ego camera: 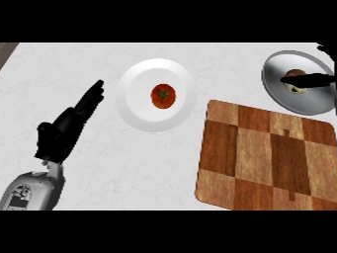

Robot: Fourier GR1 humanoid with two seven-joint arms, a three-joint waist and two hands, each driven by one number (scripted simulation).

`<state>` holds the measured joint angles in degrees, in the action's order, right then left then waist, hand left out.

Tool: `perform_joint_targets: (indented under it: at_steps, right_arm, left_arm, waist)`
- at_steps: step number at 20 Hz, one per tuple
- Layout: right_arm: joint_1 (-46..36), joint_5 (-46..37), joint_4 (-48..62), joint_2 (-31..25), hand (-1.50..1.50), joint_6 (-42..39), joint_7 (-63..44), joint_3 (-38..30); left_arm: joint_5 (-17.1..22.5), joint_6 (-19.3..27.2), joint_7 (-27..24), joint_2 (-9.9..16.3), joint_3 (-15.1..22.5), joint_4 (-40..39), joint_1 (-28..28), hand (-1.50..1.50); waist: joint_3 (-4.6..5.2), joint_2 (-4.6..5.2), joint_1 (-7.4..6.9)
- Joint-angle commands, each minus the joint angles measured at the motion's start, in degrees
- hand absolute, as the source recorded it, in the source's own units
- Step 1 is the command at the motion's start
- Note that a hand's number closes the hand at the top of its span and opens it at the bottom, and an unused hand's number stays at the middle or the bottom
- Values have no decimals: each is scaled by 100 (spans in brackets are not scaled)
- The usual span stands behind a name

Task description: Pick the cupcake from the cutting board and place it in the pan

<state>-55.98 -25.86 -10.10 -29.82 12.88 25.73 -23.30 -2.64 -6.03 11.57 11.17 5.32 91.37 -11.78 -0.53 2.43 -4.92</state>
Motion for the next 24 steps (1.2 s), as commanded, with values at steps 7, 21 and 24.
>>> perform_joint_targets:
  at_steps: [7, 21, 24]
  right_arm:
    - [471, 980, 259, -537, -150, -1803, 792, -920]
    - [1571, 1150, 131, -869, -150, -3089, 2560, -1039]
    - [1805, 1215, 117, -943, -150, -3419, 2771, -1069]
  left_arm:
    - [102, -131, -3, 116, -114, 71, 185, 0]
    - [-12, -55, 123, 18, -97, 105, 233, 0]
    - [34, -160, -202, 136, -296, -273, 180, 0]
  waist:
    - [11, -32, 61]
    - [19, -120, 209]
    - [22, -124, 275]
